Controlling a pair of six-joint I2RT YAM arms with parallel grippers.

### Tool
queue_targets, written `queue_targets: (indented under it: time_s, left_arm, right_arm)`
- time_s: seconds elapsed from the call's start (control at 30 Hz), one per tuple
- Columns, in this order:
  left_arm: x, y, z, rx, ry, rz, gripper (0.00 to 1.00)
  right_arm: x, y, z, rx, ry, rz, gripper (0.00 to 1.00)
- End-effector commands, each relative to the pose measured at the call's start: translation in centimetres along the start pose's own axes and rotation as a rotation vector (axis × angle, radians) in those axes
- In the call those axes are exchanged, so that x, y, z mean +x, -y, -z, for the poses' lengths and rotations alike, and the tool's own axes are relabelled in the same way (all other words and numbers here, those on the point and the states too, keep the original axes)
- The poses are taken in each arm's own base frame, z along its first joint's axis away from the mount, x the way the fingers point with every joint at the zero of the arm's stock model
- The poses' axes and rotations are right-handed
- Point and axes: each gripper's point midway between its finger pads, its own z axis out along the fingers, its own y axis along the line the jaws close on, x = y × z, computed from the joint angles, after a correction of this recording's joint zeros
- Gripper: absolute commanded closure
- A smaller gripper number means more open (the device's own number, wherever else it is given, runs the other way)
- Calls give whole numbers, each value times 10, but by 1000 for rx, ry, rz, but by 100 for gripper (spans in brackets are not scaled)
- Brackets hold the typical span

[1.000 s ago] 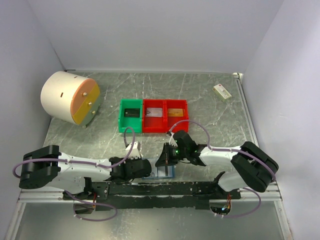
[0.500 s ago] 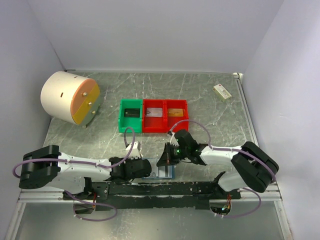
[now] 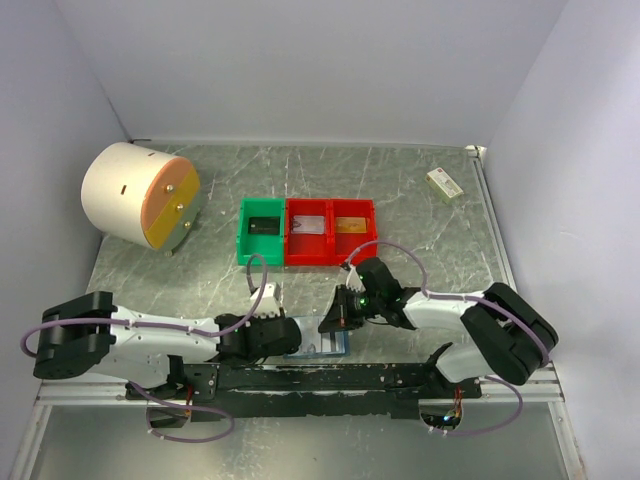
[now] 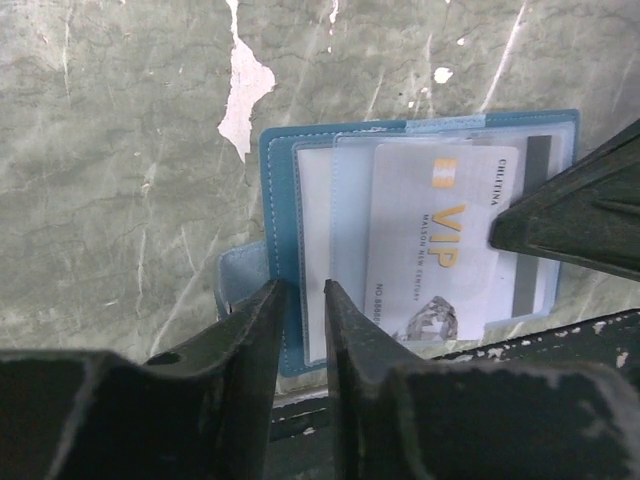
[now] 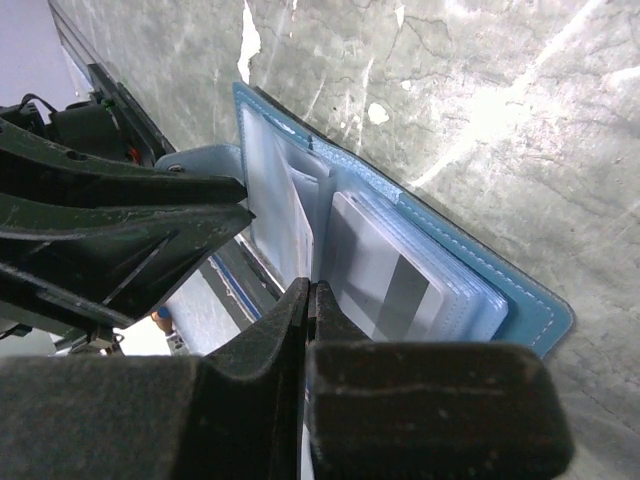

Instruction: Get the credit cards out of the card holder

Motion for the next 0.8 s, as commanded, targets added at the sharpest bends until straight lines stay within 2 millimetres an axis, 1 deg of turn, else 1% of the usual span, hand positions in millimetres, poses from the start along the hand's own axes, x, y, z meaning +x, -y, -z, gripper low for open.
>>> queue_targets:
  time_s: [0.0,0.07,0.13,0.23,0.33,0.4,0.43,0.53,0.63,0.77]
  left_arm:
    - [-14,30,12,104,19,-3,60]
    - [-17,45,18,168,20,-23,55]
    - [-21,56,23,210,24,-31,52]
    - [-24,65,25,236,30,-40,52]
    - [-19,67,21,257,23,-50,54]
    - [-16,64,17,261,23,-30,57]
    - [-15,58,14,247,21,-15,60]
    - [-13,42,7,218,19,27,63]
    - [-12,31,4,215,18,55,65]
    - [-7,38,-1,272,3,26,66]
  right_arm:
    - [-4,4,-3,17,12,3,100]
    - [-5,6,-6,22,-1,23,100]
    - [-5,9,-9,39,-28,44,100]
    - [-6,10,-13,38,-46,52,100]
    - [-8,8,-14,30,-35,48,100]
    - [-10,8,-14,37,-27,47,100]
    - [-10,9,-14,41,-26,44,100]
    - [-8,9,-14,36,-31,40,100]
    - [-7,9,-13,34,-30,34,100]
    - [-8,8,-13,30,-27,31,100]
